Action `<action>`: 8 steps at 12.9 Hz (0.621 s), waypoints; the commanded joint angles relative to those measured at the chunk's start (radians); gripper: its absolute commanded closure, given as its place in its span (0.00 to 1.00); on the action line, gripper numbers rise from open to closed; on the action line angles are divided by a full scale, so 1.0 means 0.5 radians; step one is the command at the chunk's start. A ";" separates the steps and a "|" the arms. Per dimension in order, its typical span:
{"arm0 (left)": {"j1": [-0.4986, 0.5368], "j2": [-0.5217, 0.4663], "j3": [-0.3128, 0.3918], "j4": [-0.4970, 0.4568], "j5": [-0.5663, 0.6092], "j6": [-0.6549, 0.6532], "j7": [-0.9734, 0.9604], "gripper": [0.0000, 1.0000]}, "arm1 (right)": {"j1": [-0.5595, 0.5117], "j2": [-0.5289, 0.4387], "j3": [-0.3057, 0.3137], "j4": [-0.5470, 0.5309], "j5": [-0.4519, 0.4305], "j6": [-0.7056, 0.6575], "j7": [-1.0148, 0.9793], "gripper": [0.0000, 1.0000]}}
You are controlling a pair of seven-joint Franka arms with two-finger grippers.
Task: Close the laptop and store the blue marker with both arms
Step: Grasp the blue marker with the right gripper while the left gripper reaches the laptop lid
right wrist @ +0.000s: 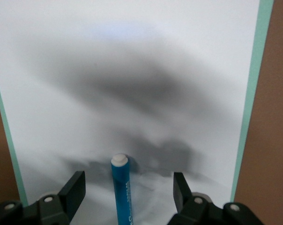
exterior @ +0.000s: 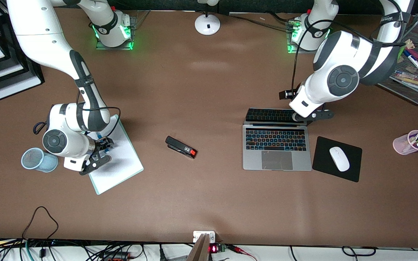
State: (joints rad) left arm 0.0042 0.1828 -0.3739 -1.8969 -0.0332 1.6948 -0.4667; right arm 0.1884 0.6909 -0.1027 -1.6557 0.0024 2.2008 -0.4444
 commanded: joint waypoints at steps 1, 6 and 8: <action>-0.063 0.018 -0.019 -0.035 0.155 0.040 -0.033 0.00 | 0.007 -0.001 0.003 -0.011 0.038 0.022 -0.007 0.25; -0.079 0.150 -0.019 -0.014 0.165 0.096 -0.030 0.00 | -0.008 0.045 0.003 -0.005 0.078 0.050 -0.010 0.35; -0.079 0.168 -0.019 -0.007 0.168 0.099 -0.027 0.00 | -0.012 0.048 0.003 -0.005 0.078 0.056 -0.010 0.38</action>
State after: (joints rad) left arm -0.0368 0.2551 -0.3788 -1.9130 0.0314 1.7401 -0.4693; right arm 0.1869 0.7140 -0.1032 -1.6563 0.0260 2.2179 -0.4438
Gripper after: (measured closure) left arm 0.000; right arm 0.344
